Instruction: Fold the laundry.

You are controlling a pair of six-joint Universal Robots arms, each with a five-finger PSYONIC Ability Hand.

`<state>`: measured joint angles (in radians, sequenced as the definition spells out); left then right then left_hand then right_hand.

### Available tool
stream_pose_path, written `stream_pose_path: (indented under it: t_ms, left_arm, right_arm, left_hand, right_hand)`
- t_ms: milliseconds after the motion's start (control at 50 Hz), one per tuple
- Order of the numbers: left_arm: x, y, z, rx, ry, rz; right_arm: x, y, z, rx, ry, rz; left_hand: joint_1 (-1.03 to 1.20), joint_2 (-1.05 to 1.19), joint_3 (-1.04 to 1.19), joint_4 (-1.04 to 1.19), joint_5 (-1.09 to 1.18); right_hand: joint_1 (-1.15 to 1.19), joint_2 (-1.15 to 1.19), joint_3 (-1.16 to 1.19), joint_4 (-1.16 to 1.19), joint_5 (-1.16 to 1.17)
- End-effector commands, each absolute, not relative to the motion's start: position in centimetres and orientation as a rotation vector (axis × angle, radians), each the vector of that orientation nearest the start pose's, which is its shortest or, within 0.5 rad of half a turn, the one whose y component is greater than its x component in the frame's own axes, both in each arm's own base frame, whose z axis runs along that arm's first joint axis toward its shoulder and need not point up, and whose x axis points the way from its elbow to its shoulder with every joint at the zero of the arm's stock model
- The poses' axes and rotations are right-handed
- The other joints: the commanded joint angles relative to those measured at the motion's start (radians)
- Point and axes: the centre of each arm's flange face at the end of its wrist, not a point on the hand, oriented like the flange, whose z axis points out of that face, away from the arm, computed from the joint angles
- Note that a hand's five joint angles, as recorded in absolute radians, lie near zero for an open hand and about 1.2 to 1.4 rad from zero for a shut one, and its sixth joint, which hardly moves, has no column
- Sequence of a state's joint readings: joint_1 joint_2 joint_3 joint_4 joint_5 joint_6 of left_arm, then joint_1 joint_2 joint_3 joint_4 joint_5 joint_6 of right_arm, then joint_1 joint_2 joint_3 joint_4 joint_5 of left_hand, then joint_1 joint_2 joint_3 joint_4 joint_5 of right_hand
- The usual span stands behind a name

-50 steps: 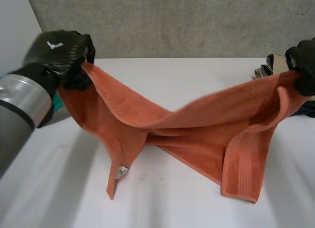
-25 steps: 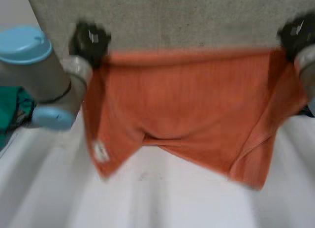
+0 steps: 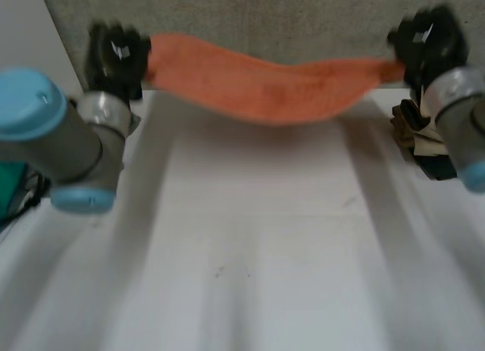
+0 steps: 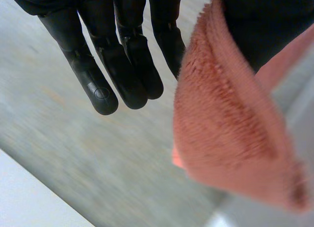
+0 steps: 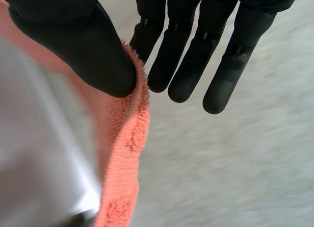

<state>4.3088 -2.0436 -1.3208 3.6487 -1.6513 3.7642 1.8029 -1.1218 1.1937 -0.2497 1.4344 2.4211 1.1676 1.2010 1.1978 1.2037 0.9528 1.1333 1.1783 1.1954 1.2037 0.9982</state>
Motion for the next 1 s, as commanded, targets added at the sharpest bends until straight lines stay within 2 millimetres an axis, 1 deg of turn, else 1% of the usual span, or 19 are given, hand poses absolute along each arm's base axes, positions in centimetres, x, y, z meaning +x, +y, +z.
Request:
stream_pose_path:
  t_ms: [20,40,60,80,160,220,240,280,300,340,380,400,460,500,540,620,740,900,1000]
  left_arm:
    - [-27.2,-32.5,18.4,0.923,1.823,-2.093]
    - [-27.0,-32.3,17.6,0.932,1.847,-2.067]
    - [-26.8,-31.7,16.1,0.963,1.891,-2.016]
    - [-26.7,-31.4,15.5,0.975,1.908,-1.994]
    - [-25.6,-29.1,14.0,1.023,1.973,-1.898]
    - [-24.8,-27.3,14.6,1.043,1.995,-1.862]
    - [-24.3,-26.0,14.8,1.062,2.019,-1.829]
    - [-23.7,-24.5,15.2,1.081,2.042,-1.795]
    - [-23.4,-23.8,15.5,1.090,2.053,-1.777]
    - [-22.4,-21.5,16.4,1.123,2.084,-1.714]
    - [-21.8,-20.1,17.0,1.151,2.103,-1.665]
    - [-21.2,-18.6,17.3,1.192,2.130,-1.595]
    - [-20.3,-16.5,17.7,1.270,2.167,-1.468]
    - [-19.8,-14.7,17.7,1.357,2.211,-1.345]
    - [-19.6,-14.1,17.8,1.384,2.234,-1.288]
    - [-19.9,-14.8,18.2,1.372,2.222,-1.318]
    - [-21.6,-19.1,18.0,1.275,2.121,-1.513]
    - [-24.0,-25.1,16.7,1.185,1.972,-1.699]
    - [-25.0,-28.6,15.2,1.113,1.905,-1.736]
  right_arm:
    - [22.5,-35.6,20.7,-1.317,2.127,-2.180]
    - [22.1,-35.1,18.4,-1.338,2.180,-2.076]
    - [22.1,-34.9,17.7,-1.347,2.198,-2.044]
    - [21.8,-34.5,16.5,-1.353,2.230,-1.994]
    - [20.7,-33.7,15.0,-1.360,2.310,-1.903]
    - [19.5,-32.4,13.9,-1.416,2.388,-1.782]
    - [19.1,-32.0,14.0,-1.441,2.402,-1.760]
    - [18.6,-31.1,14.9,-1.505,2.417,-1.734]
    - [17.9,-30.1,16.0,-1.568,2.440,-1.697]
    - [17.0,-28.9,16.8,-1.636,2.475,-1.625]
    - [15.7,-27.1,17.6,-1.746,2.520,-1.493]
    - [15.3,-26.6,17.8,-1.790,2.529,-1.447]
    - [13.9,-24.9,18.7,-1.946,2.542,-1.311]
    - [13.4,-24.5,19.0,-1.998,2.540,-1.272]
    - [13.1,-24.6,19.2,-2.034,2.529,-1.287]
    - [12.9,-25.9,19.1,-1.982,2.555,-1.425]
    - [13.4,-28.5,17.1,-1.822,2.574,-1.573]
    - [16.1,-32.6,16.2,-1.792,2.420,-1.862]
    - [18.6,-36.5,15.7,-1.821,2.217,-2.203]
  left_hand:
    - [0.229,0.195,0.198,0.193,0.269]
    - [0.229,0.195,0.198,0.193,0.269]
    - [0.229,0.195,0.198,0.193,0.269]
    - [0.229,0.195,0.198,0.193,0.269]
    - [0.229,0.195,0.198,0.193,0.269]
    - [0.229,0.195,0.198,0.193,0.269]
    - [0.229,0.195,0.198,0.193,0.269]
    - [0.229,0.195,0.198,0.193,0.269]
    - [0.229,0.195,0.198,0.193,0.269]
    - [0.229,0.195,0.198,0.193,0.269]
    - [0.229,0.195,0.198,0.193,0.269]
    - [0.229,0.195,0.198,0.193,0.269]
    - [0.229,0.195,0.198,0.193,0.269]
    - [0.229,0.195,0.198,0.193,0.269]
    - [0.229,0.195,0.198,0.193,0.269]
    - [0.229,0.195,0.198,0.193,0.269]
    - [0.229,0.195,0.198,0.193,0.269]
    - [0.229,0.195,0.198,0.193,0.269]
    - [0.229,0.195,0.198,0.193,0.269]
  right_hand:
    - [0.263,0.218,0.201,0.193,0.224]
    - [0.263,0.218,0.201,0.193,0.224]
    - [0.263,0.218,0.201,0.193,0.224]
    - [0.263,0.218,0.201,0.193,0.224]
    - [0.263,0.218,0.201,0.193,0.224]
    - [0.263,0.218,0.201,0.193,0.224]
    - [0.263,0.218,0.201,0.193,0.224]
    - [0.263,0.218,0.201,0.193,0.224]
    - [0.263,0.218,0.201,0.193,0.224]
    - [0.263,0.218,0.201,0.193,0.224]
    - [0.263,0.218,0.201,0.193,0.224]
    - [0.263,0.218,0.201,0.193,0.224]
    - [0.263,0.218,0.201,0.193,0.224]
    - [0.263,0.218,0.201,0.193,0.224]
    - [0.263,0.218,0.201,0.193,0.224]
    - [0.263,0.218,0.201,0.193,0.224]
    - [0.263,0.218,0.201,0.193,0.224]
    - [0.263,0.218,0.201,0.193,0.224]
    - [0.263,0.218,0.201,0.193,0.224]
